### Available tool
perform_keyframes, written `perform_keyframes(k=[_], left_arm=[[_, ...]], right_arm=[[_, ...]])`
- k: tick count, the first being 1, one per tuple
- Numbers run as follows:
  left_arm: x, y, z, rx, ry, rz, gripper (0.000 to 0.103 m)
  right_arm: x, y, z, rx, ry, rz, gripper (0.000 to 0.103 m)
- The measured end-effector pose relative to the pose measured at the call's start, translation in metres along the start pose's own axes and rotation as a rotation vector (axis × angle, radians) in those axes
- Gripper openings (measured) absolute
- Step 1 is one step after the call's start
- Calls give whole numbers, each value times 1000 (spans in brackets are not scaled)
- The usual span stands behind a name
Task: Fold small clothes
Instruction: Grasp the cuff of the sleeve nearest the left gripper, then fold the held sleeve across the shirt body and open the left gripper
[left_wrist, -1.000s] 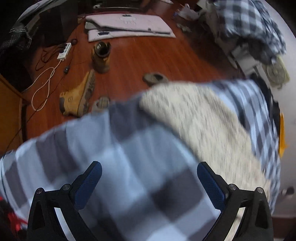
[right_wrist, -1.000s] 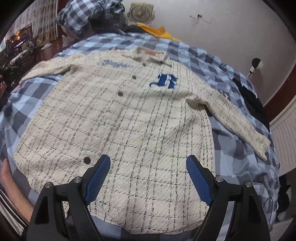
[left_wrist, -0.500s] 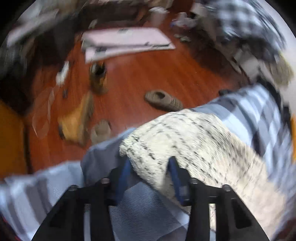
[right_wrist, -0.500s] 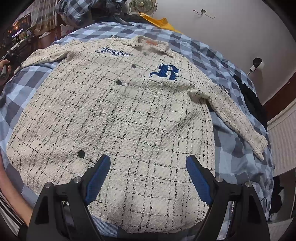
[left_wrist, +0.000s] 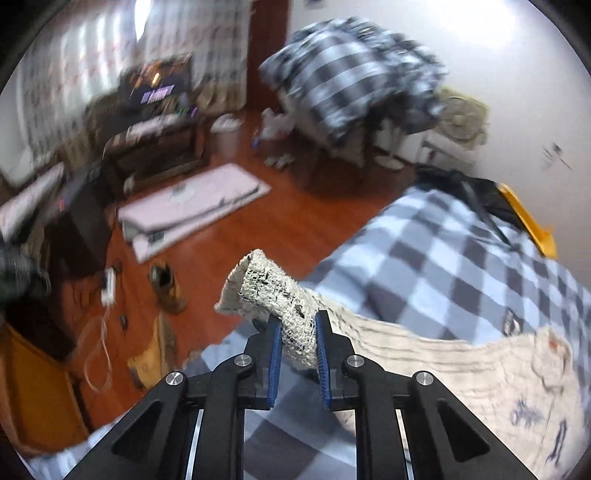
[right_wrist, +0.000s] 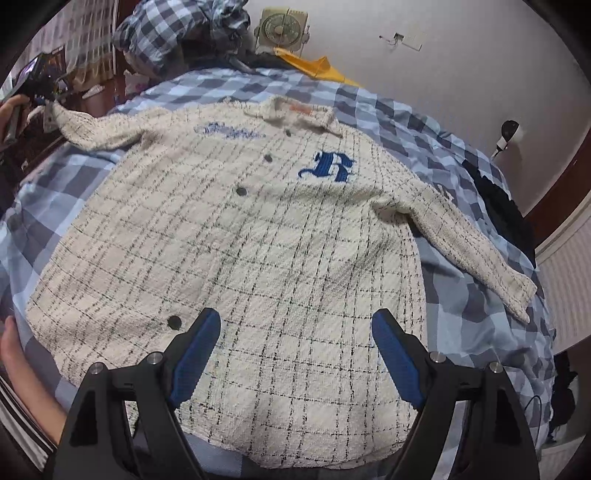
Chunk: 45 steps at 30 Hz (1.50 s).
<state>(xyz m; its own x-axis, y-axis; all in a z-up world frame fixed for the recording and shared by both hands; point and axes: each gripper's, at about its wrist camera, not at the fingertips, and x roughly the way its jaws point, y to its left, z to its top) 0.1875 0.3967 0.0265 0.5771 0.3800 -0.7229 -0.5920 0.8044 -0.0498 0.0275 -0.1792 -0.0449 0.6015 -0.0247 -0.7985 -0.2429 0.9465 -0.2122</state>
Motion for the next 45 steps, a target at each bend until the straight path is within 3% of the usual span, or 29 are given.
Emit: perform_keyframes(k=[3, 7, 13, 17, 19, 20, 21, 23, 24, 27, 30, 33, 36, 37, 38, 40, 42, 44, 45], left_arm=[[-34, -48, -6, 137, -37, 7, 16], [-81, -120, -8, 210, -59, -61, 16], [-156, -277, -18, 327, -119, -246, 15], [-207, -397, -55, 370, -94, -516, 15], [-226, -432, -76, 362, -71, -664, 15], [-236, -455, -93, 370, -3, -802, 16], [-240, -467, -104, 387, 64, -876, 16], [-254, -498, -135, 457, 222, -955, 16], [-259, -503, -147, 489, 257, -963, 16], [-272, -486, -178, 539, 281, -983, 16], [-263, -436, -186, 493, 316, -946, 16], [-249, -369, -190, 501, 283, -768, 16], [-233, -308, -199, 585, 252, -558, 16], [-230, -288, -202, 581, 257, -530, 16], [-226, -261, -206, 555, 272, -539, 16], [-221, -229, -212, 502, 299, -630, 17], [-211, -200, -216, 429, 316, -719, 28], [-194, -182, -220, 380, 344, -709, 100], [-186, -179, -222, 385, 367, -724, 103]], right_arm=[[-4, -5, 0, 26, -25, 21, 82], [-7, -15, -2, 75, -41, 69, 82], [-8, -35, -4, 183, -64, 153, 82], [-3, -48, -6, 260, -56, 196, 82], [0, -54, -7, 290, -52, 211, 82], [0, -57, -9, 308, -48, 223, 82], [0, -58, -10, 318, -49, 231, 82], [0, -63, -11, 345, -53, 252, 82], [-1, -64, -11, 354, -56, 258, 82], [-2, -68, -13, 381, -60, 275, 82], [1, -70, -15, 402, -53, 290, 82], [2, -75, -16, 431, -46, 308, 82], [6, -78, -16, 455, -31, 315, 82], [7, -77, -16, 453, -25, 316, 82], [8, -75, -16, 447, -14, 317, 82], [11, -69, -14, 421, 12, 309, 82], [14, -63, -13, 388, 39, 294, 82], [14, -62, -11, 375, 47, 292, 82], [15, -63, -10, 383, 46, 309, 82]])
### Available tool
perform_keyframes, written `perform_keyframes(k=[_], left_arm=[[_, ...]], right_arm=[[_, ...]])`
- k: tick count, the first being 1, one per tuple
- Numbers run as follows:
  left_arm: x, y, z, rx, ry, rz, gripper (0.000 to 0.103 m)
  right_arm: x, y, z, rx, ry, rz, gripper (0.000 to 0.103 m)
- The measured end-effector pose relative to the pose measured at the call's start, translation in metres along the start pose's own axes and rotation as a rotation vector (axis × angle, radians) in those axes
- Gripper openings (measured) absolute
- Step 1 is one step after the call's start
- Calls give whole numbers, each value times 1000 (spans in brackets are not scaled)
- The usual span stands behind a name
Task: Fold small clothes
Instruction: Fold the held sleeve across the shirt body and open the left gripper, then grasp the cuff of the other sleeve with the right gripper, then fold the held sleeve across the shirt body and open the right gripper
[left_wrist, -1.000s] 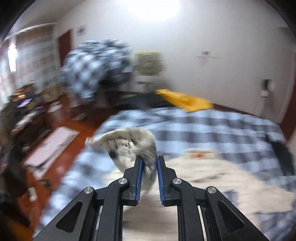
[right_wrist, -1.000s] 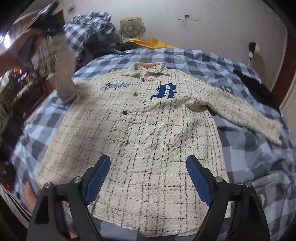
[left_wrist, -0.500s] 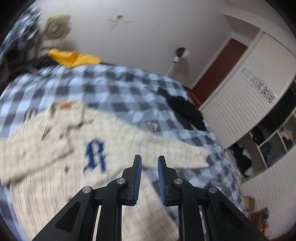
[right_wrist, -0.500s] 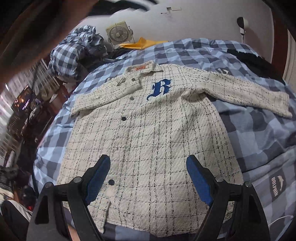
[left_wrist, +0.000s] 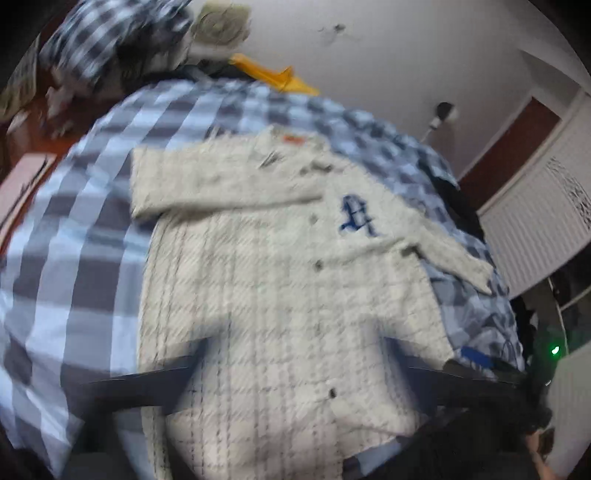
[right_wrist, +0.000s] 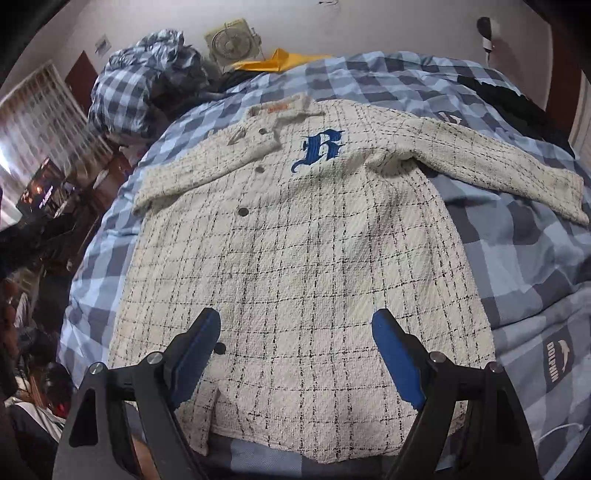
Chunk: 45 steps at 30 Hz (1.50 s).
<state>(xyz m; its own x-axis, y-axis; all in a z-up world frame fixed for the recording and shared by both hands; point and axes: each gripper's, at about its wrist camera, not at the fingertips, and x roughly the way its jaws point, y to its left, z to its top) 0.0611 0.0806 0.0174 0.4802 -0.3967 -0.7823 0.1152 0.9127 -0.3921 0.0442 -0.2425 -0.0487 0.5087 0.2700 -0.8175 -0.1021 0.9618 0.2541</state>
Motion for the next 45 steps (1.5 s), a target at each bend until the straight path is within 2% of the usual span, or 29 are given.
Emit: perform_keyframes(k=[2, 4, 7, 9, 11, 12, 13, 15, 19, 20, 24, 25, 26, 27, 28, 30, 33, 35, 38, 41, 45], left_arm=[[6, 7, 0, -8, 16, -24, 103], [7, 17, 3, -50, 20, -15, 103], [11, 40, 7, -156, 10, 82, 103], [14, 51, 8, -201, 23, 140, 103], [14, 63, 9, -227, 29, 188, 103], [13, 72, 11, -240, 36, 197, 103], [12, 78, 14, -248, 49, 188, 103], [7, 93, 19, -273, 47, 156, 103], [-9, 111, 18, -344, -38, 200, 103], [-8, 114, 18, -350, -37, 196, 103], [-2, 127, 20, -409, -13, 131, 103], [-3, 128, 20, -424, -18, 126, 103], [-4, 130, 20, -435, -28, 125, 103], [-5, 131, 20, -439, -34, 127, 103], [-6, 132, 21, -442, -39, 129, 103], [-7, 135, 21, -457, -43, 124, 103], [-9, 139, 20, -482, -49, 112, 103], [-10, 141, 19, -488, -54, 130, 103], [-11, 145, 16, -499, -52, 148, 103], [-11, 145, 13, -507, -41, 146, 103], [-10, 138, 10, -488, -28, 140, 103]], right_arm=[[7, -1, 14, 28, 16, 60, 82], [21, 5, 35, 12, 46, 56, 82], [49, 18, 74, -14, 101, 52, 82], [74, 29, 112, -26, 121, 83, 82], [106, 38, 152, -17, 132, 74, 82], [119, 40, 165, -3, 133, 66, 82], [142, 42, 186, 19, 136, 51, 82], [173, 47, 208, 37, 141, 11, 82], [243, 61, 232, -11, 237, -105, 82], [261, 62, 235, -10, 253, -138, 82], [291, 55, 239, 46, 258, -165, 82], [294, 53, 238, 53, 249, -164, 78], [295, 53, 236, 48, 246, -168, 71], [295, 55, 234, 30, 244, -191, 52], [290, 61, 231, -14, 231, -219, 46], [278, 69, 230, -53, 199, -179, 22], [232, 83, 230, -86, 58, -104, 18], [199, 97, 233, -125, 3, -48, 17], [154, 108, 242, -99, -51, 62, 16], [91, 111, 260, -78, -174, 153, 16], [26, 94, 276, -55, -300, 188, 16]])
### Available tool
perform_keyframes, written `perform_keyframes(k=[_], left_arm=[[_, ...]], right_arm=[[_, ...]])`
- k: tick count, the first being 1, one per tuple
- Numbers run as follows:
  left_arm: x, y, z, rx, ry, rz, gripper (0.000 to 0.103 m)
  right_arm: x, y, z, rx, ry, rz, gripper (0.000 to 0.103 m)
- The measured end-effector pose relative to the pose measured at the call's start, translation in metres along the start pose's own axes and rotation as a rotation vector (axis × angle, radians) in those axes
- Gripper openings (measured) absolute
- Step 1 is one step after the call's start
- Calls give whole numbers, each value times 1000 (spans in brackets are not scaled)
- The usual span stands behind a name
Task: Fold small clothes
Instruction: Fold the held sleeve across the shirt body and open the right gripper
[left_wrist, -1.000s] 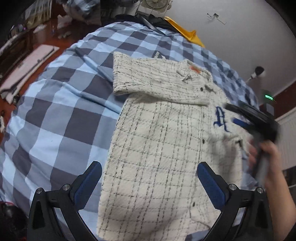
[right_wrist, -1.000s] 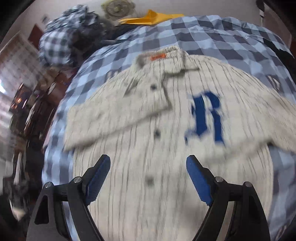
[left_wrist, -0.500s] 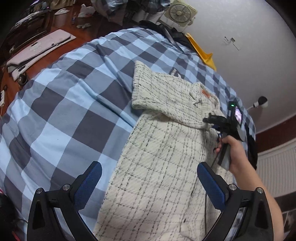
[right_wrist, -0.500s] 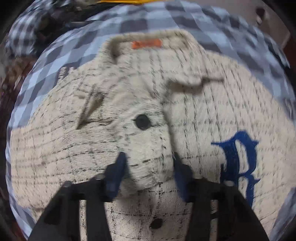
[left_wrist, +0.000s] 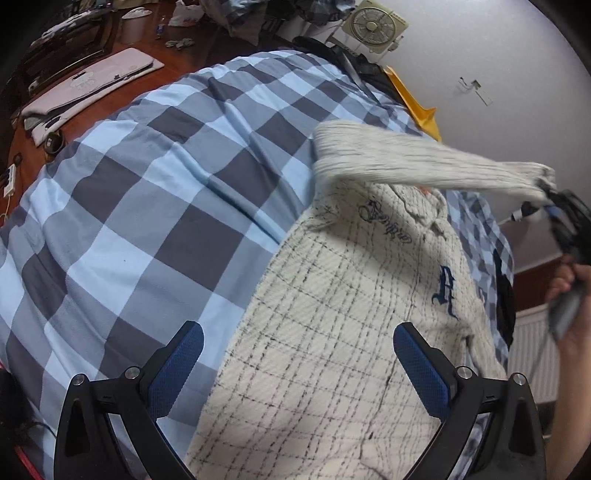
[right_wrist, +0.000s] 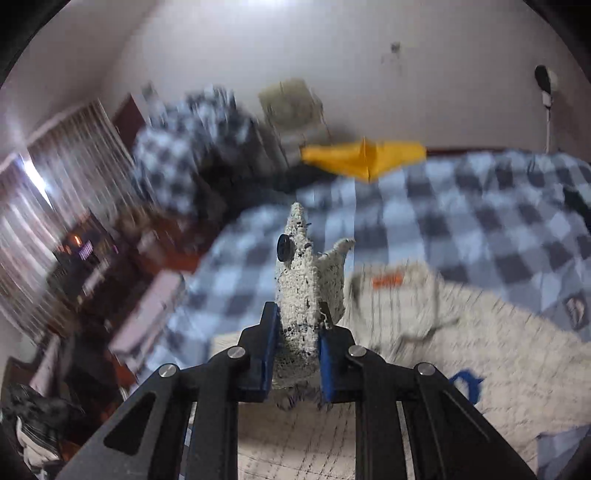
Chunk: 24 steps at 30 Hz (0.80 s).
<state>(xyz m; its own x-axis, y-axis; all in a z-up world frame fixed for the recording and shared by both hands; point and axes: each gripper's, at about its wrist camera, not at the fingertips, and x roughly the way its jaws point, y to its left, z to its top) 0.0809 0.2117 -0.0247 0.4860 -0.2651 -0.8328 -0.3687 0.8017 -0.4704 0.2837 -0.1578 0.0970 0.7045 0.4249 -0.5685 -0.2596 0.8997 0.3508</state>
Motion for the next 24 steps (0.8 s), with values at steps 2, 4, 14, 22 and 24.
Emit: perform_keyframes(k=[2, 4, 14, 22, 24], left_arm=[[0, -4, -2, 22, 0, 6, 103], [2, -8, -3, 41, -1, 18, 103], [18, -24, -8, 120, 32, 88, 103], [37, -33, -11, 196, 57, 166, 103], [46, -27, -9, 186, 71, 195, 103]], right_arm=[[-23, -20, 7, 17, -43, -32, 16], [-30, -53, 6, 68, -67, -122, 18], [-29, -235, -70, 443, 118, -604, 91], [8, -190, -89, 339, 252, -510, 91], [39, -160, -97, 268, 306, -434, 91]])
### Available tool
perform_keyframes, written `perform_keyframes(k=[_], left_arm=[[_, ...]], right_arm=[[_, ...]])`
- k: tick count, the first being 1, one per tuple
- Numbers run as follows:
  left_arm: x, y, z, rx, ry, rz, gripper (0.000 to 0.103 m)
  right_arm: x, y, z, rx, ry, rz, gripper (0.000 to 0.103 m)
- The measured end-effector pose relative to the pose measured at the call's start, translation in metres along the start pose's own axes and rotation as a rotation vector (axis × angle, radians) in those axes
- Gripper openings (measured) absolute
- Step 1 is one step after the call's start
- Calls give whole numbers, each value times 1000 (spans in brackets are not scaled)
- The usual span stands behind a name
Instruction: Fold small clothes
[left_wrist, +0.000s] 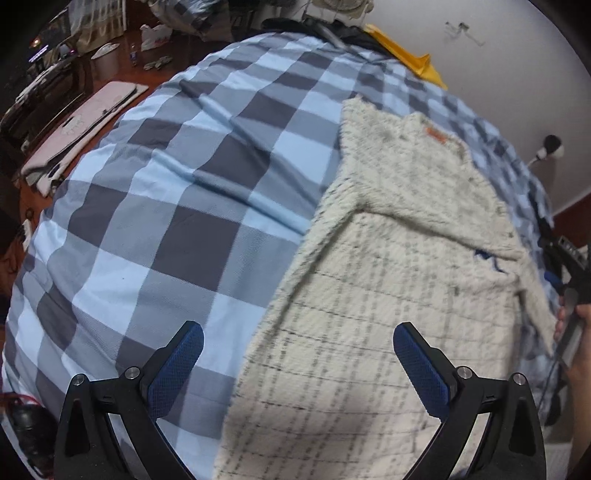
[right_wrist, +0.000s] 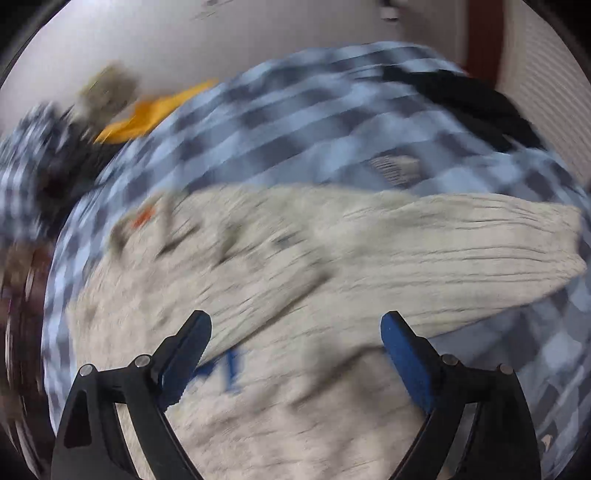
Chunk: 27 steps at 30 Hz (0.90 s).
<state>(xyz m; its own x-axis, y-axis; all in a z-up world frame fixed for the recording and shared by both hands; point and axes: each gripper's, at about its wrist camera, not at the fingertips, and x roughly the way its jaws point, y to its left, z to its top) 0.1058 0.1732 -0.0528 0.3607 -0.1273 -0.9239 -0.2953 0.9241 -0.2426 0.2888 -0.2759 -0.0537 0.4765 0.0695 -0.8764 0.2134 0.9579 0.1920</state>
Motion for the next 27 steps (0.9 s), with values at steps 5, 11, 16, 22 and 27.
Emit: perform_keyframes(k=[5, 11, 16, 22, 27], left_arm=[[20, 8, 4, -28, 31, 30, 103], [26, 1, 2, 15, -15, 81, 103], [30, -26, 0, 167, -94, 192, 103], [55, -68, -5, 483, -166, 370, 103], [89, -89, 33, 598, -188, 448, 103]], right_arm=[[18, 82, -53, -141, 138, 183, 91], [-76, 104, -149, -319, 153, 411, 91], [-132, 63, -197, -431, -9, 322, 91], [-76, 13, -197, -361, 47, 125, 91], [-32, -14, -168, -104, 236, 351, 91]])
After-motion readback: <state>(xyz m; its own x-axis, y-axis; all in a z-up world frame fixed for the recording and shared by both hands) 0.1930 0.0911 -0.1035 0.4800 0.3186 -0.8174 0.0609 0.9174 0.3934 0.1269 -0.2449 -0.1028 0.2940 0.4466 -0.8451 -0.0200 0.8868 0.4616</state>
